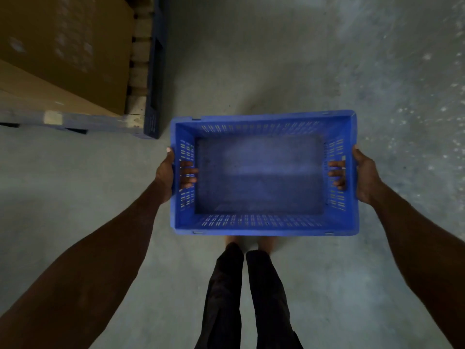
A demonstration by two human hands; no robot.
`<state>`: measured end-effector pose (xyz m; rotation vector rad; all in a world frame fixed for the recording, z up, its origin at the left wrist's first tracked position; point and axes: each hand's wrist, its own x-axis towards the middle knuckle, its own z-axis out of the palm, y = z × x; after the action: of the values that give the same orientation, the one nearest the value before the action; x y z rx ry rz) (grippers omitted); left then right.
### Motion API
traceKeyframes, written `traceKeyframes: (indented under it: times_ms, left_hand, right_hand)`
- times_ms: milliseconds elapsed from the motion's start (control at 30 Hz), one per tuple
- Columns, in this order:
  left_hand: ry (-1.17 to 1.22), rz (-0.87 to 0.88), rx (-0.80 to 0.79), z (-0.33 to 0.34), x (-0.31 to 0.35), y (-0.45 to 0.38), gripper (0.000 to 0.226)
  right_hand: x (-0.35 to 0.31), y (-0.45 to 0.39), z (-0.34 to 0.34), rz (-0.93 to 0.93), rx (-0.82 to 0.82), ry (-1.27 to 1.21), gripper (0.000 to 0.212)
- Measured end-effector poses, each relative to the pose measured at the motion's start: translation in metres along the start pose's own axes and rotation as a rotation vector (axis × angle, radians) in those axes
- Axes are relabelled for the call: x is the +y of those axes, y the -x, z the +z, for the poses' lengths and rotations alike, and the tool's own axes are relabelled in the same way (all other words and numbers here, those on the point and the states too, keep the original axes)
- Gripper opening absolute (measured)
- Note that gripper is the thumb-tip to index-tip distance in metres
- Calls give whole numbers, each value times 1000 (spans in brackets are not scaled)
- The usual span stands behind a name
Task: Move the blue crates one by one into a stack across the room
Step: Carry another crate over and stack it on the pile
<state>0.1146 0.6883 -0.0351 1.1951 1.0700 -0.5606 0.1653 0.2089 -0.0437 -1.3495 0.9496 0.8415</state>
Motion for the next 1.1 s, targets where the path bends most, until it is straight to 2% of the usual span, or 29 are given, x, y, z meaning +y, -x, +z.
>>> traceKeyframes:
  times_ms: [133,267,667,867,1100]
  left_hand:
    - [-27,-11,51,-2,8,24,75]
    - [-49,21,64,1,25,74,63]
    - [-266,186,27,24,101,261,63]
    - [-404,288,-49,53,122,321,62]
    - [-627,333,-294,116,131,347,62]
  right_hand:
    - [-2,26,-4,-27,90,-9,69]
    - [-6,76,-12,-35,82,-76,63]
    - [-3,292,-48,-113,174,-185,58]
    - [35,377,-70,-175,255,-312,59]
    - [128,461,-83,-206,416,-550,58]
